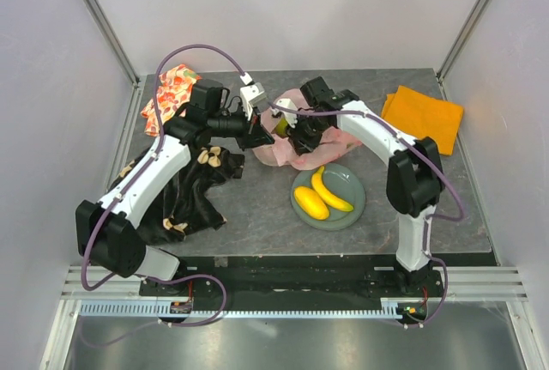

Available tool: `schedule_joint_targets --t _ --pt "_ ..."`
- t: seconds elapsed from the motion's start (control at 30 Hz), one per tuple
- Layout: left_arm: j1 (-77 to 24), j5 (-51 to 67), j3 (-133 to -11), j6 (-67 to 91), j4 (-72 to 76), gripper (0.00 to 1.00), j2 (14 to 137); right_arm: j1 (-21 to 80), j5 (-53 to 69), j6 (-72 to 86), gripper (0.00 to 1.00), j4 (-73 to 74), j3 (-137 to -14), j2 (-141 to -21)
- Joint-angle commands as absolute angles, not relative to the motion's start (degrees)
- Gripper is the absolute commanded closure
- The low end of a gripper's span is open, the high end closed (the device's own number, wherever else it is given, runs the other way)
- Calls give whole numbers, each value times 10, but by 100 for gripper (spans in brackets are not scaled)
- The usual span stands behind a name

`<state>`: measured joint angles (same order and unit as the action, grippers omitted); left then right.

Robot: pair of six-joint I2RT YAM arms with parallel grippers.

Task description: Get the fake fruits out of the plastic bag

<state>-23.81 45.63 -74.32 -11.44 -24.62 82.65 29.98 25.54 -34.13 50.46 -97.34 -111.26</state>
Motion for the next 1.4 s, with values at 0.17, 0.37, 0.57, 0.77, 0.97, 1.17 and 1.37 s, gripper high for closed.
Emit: schedule_joint_targets --t 0.17,0.37,0.57,0.77,0.97,1.17,1.37 --pt "-236 476 -708 -144 -253 98 778 247 157 -230 69 402 -1076 -1180" --pt "-236 488 -712 -162 -265 98 785 233 67 -206 62 364 -1026 -1163" --pt "-240 504 -720 -158 -265 98 801 231 -9 -187 38 316 -988 -1157" --pt "-243 506 -734 -158 -266 98 812 232 -79 -171 26 298 -1002 -1176" --pt "-245 511 -746 -158 -268 98 825 229 -116 -178 21 286 -1025 -1206" --pt "-248 513 -788 -161 -280 98 863 224 -134 -185 18 294 -1094 -1285" --pt "-250 503 -807 -170 -287 98 874 208 -114 -179 35 353 -1165 -1332"
